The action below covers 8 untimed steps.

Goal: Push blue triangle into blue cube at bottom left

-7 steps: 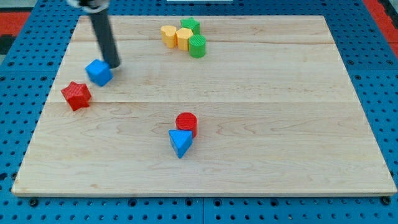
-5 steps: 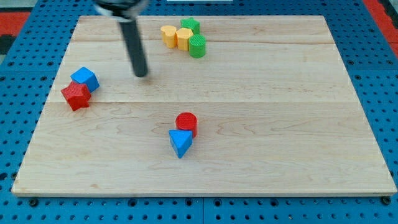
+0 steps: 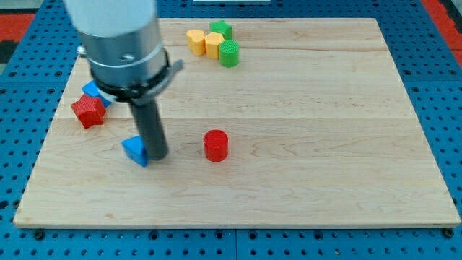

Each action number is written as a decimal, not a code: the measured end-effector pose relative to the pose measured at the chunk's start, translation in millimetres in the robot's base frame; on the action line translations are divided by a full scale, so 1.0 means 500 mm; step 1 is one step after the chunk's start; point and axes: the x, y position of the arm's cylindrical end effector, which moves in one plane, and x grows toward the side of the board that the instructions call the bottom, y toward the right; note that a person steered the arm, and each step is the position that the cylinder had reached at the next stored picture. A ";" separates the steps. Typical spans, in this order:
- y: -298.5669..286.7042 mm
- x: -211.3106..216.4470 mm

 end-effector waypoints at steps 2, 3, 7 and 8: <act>-0.118 0.049; -0.150 -0.005; -0.039 -0.134; -0.037 -0.105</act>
